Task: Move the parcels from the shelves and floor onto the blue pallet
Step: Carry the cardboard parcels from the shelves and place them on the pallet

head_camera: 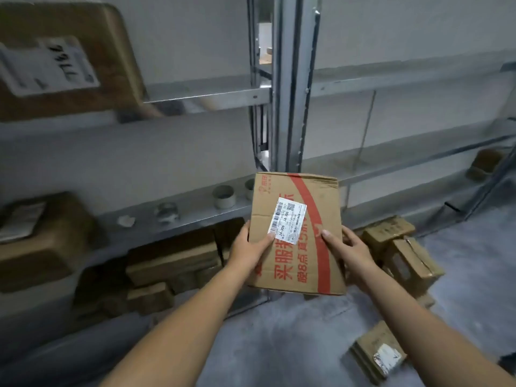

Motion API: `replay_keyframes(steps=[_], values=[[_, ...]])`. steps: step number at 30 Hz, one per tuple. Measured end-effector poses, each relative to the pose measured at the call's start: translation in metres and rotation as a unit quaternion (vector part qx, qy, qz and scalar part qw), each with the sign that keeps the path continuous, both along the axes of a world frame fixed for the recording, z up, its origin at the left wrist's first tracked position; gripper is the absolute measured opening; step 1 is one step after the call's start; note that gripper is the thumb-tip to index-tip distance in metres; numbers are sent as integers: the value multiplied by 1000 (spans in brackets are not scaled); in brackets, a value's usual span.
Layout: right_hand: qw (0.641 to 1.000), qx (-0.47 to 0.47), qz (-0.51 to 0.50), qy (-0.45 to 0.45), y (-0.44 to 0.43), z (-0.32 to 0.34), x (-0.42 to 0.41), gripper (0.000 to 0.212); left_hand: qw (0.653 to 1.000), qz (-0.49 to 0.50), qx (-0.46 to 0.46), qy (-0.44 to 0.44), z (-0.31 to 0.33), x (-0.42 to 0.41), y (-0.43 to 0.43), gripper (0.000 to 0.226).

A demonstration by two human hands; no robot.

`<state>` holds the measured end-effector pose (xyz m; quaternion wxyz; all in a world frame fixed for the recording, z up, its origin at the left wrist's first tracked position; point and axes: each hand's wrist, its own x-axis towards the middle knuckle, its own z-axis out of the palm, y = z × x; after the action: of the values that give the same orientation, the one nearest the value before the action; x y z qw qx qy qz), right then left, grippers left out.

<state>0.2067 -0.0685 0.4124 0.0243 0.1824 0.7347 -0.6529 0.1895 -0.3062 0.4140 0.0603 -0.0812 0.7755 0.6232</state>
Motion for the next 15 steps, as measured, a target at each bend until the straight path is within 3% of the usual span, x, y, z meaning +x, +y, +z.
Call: replay_keyframes(steps=[5, 8, 15], values=[[993, 6, 122, -10, -118, 4, -1, 67, 995, 96, -14, 20, 4, 45, -120, 59], [978, -9, 205, -18, -207, 2, 13, 72, 985, 166, -28, 32, 1, 87, -205, 57], [913, -30, 401, -69, -451, -8, 71, 70, 932, 357, -62, 12, -15, 232, -410, 53]])
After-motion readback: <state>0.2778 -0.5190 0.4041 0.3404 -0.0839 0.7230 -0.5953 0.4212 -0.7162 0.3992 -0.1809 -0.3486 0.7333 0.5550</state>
